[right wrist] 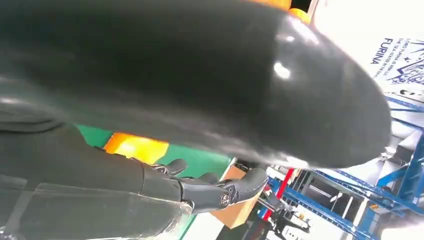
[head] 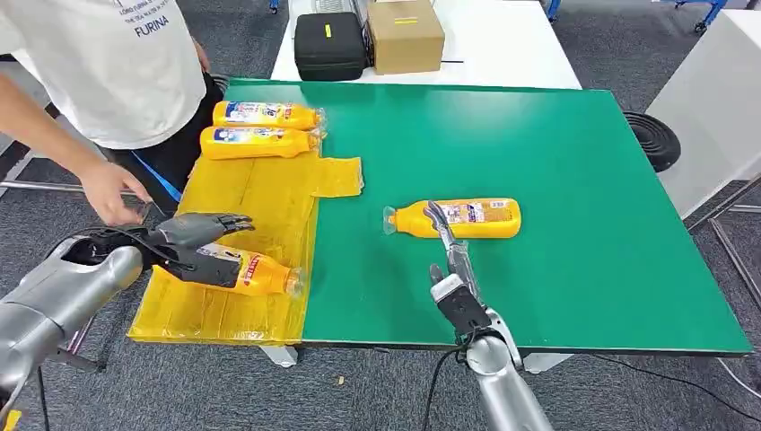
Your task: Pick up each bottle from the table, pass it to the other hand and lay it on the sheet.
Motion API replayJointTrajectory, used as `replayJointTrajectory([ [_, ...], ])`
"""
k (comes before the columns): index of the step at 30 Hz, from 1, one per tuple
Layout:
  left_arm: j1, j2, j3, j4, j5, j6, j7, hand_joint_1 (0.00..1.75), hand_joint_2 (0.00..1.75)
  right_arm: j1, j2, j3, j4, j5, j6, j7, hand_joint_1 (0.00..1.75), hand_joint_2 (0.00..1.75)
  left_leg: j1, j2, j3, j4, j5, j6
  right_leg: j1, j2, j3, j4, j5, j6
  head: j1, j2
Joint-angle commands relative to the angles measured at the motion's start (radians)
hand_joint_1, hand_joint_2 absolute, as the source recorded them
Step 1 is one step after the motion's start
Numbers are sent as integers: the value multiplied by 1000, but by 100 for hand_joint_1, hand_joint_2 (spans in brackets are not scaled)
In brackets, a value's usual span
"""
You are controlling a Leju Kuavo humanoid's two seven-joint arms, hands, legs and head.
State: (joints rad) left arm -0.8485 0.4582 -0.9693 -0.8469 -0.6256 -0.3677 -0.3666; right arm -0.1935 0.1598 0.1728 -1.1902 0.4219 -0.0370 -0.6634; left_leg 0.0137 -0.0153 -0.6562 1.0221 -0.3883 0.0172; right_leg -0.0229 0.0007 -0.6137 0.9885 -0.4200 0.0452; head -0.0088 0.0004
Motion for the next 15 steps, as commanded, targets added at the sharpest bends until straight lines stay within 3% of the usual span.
replayJointTrajectory([
  [1,6,62,27,-103,17,7,26,0,0,-49,-7,-13,83,-4,4,-8,0,0,0,2,2,0,-1,0,1,1,1,0,0,-2,0,0],
  [5,33,5,134,-93,56,82,37,0,0,-43,-20,-15,47,56,-33,14,0,0,0,1,1,0,-1,0,1,0,1,0,-1,-2,-1,0],
  [8,167,-91,296,-105,108,229,30,0,0,-78,-67,-38,20,179,-78,126,0,0,0,0,4,0,-2,0,1,-2,4,-1,-2,-2,0,0],
  [9,203,-126,340,-112,119,266,23,0,0,-112,-92,-54,42,204,-66,166,0,175,-1,0,4,-2,-1,1,0,-1,4,-2,-1,-1,0,0],
  [10,235,-162,382,-119,140,296,17,0,175,-155,-126,-77,68,228,-61,192,0,175,-2,0,3,-2,0,1,-2,-1,3,-2,0,0,0,0],
  [15,275,-216,480,-145,161,309,6,0,175,-230,-164,-123,149,313,-33,218,0,175,-2,-1,1,0,0,1,-3,-2,1,-1,0,0,-1,0],
])
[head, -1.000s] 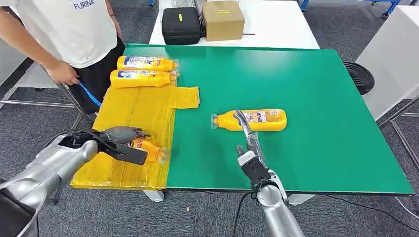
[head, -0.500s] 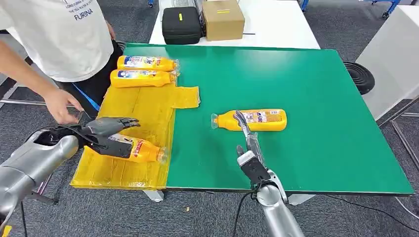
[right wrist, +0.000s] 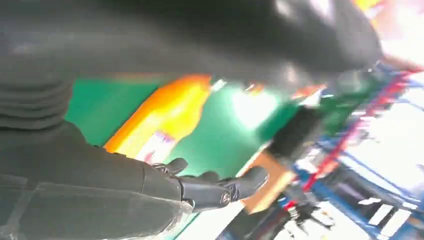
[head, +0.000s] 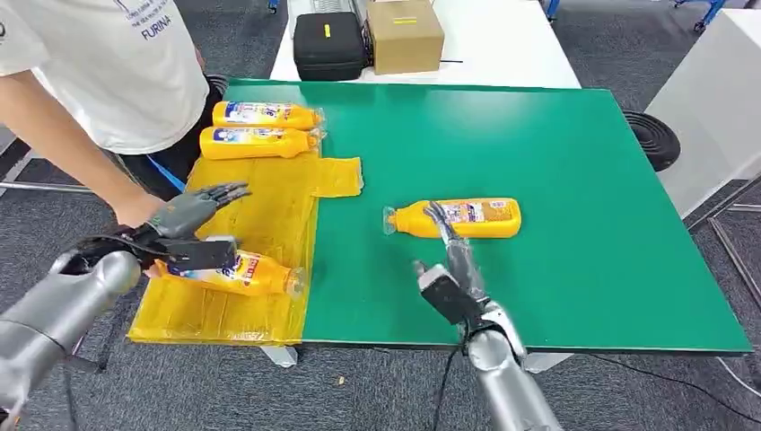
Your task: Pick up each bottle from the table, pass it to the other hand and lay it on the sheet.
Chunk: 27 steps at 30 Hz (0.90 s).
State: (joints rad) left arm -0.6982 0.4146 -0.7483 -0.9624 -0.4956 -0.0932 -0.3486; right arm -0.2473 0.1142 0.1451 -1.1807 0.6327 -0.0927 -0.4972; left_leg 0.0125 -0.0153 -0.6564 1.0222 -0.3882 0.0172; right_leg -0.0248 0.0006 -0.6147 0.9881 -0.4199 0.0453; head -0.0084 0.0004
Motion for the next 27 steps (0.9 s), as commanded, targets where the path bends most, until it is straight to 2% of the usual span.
replayJointTrajectory([
  [1,150,-201,315,-48,46,61,-26,0,175,-229,-151,-85,195,148,10,83,0,175,-1,0,2,0,0,1,0,-1,4,-2,0,-1,0,0],
  [5,269,-297,408,-129,-8,142,-47,0,175,-466,-243,-35,498,257,33,131,0,175,-3,3,4,0,-1,1,-2,1,5,-2,2,1,-1,0],
  [7,273,-322,405,-114,-26,146,-47,0,175,-553,-266,-9,638,314,22,160,0,175,-4,6,5,0,-2,1,-2,4,4,-1,2,1,-2,0],
  [9,263,-328,409,-95,-30,148,-46,0,175,-596,-271,10,709,357,7,178,0,175,-3,4,4,1,-1,2,-1,2,5,-2,2,1,-1,0],
  [13,252,-325,426,-73,-30,142,-47,0,175,-640,-258,50,777,410,31,206,0,175,-3,3,0,1,0,2,-2,2,1,0,3,2,-2,0],
  [16,242,-324,433,-57,-26,135,-47,0,175,-661,-250,88,820,442,85,214,0,175,-2,3,4,0,-1,2,0,2,5,0,1,0,-2,0],
  [27,240,-325,425,-49,-19,126,-44,0,175,-671,-209,136,859,466,135,215,0,175,-1,2,1,0,0,2,1,1,3,0,2,1,-1,0],
])
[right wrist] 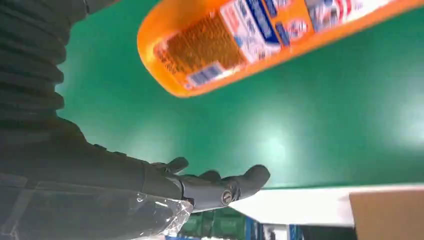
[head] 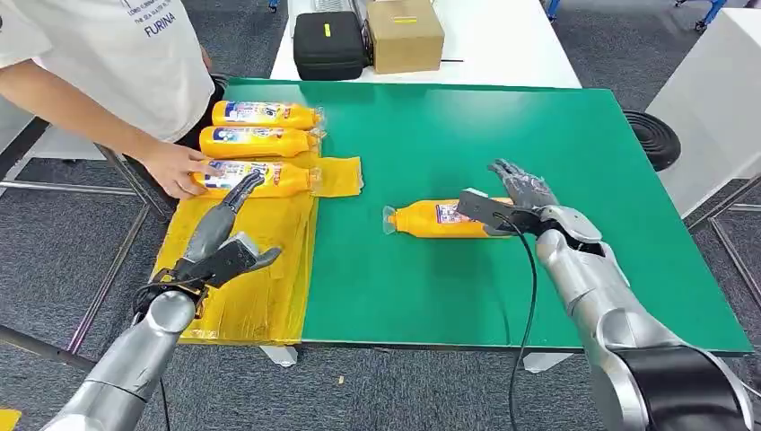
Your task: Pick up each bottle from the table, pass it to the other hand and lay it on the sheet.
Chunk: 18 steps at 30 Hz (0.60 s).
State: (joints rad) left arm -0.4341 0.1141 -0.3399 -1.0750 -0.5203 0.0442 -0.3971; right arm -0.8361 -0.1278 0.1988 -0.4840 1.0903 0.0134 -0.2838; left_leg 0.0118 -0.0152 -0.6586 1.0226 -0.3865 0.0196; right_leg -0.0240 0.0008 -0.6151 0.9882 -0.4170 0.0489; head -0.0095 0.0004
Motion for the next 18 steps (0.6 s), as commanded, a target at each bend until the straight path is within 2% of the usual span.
replayJointTrajectory([
  [1,-24,-24,17,63,5,-11,5,0,175,-83,33,82,162,9,29,2,0,175,0,3,5,0,-2,0,1,2,4,0,-1,-3,0,0],
  [12,-27,-29,9,73,8,-10,15,0,175,-95,52,105,184,10,57,1,0,175,0,3,5,0,-2,-1,1,1,4,0,-2,-3,0,0],
  [18,-20,-25,11,76,14,-10,21,0,175,-108,15,101,195,8,54,36,0,175,0,2,4,0,-2,0,0,0,4,0,-2,-3,0,0],
])
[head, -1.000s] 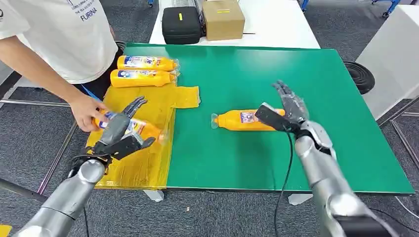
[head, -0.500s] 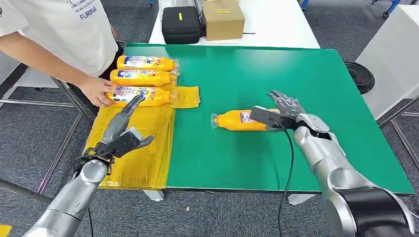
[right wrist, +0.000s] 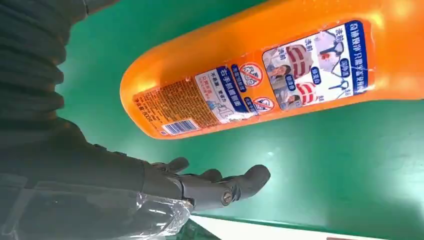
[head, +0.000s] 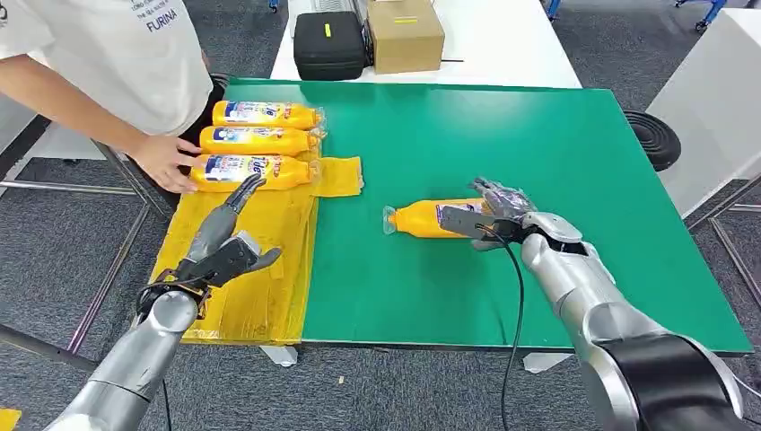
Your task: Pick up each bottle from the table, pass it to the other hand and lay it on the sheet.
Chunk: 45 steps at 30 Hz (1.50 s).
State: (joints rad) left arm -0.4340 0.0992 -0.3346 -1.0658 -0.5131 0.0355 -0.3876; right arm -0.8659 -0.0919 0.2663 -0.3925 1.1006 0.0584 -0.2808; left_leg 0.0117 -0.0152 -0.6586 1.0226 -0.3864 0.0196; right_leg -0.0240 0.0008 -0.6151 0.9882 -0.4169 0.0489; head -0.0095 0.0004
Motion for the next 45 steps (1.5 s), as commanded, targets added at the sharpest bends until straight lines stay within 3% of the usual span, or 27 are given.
replayJointTrajectory([
  [1,-19,-10,6,68,7,-1,11,0,175,-81,-31,35,109,2,3,50,0,175,0,1,2,0,-1,0,0,0,2,0,-1,-2,0,0],
  [11,-19,-20,5,102,10,-6,13,0,175,-61,-112,44,136,56,-44,181,0,175,0,0,5,0,-2,0,0,-2,5,0,-2,-3,0,0],
  [32,-50,-43,-6,150,11,-7,12,0,175,-2,-98,18,145,59,-59,193,0,175,0,1,7,0,-3,0,1,-1,7,-1,-3,-4,0,0],
  [33,-55,-45,-4,143,11,-3,16,0,175,-28,-82,25,136,73,-95,193,0,175,0,1,2,0,-1,0,0,0,1,-1,-1,-1,0,0],
  [40,-47,-46,3,126,12,2,19,0,175,-50,-85,35,134,101,-117,216,0,175,0,3,5,1,-3,0,1,1,4,0,-2,-3,0,0],
  [45,-44,-35,1,115,26,-39,22,0,175,-116,-106,26,135,130,-15,271,0,175,-1,3,1,1,-2,0,0,2,0,2,-1,-2,0,0],
])
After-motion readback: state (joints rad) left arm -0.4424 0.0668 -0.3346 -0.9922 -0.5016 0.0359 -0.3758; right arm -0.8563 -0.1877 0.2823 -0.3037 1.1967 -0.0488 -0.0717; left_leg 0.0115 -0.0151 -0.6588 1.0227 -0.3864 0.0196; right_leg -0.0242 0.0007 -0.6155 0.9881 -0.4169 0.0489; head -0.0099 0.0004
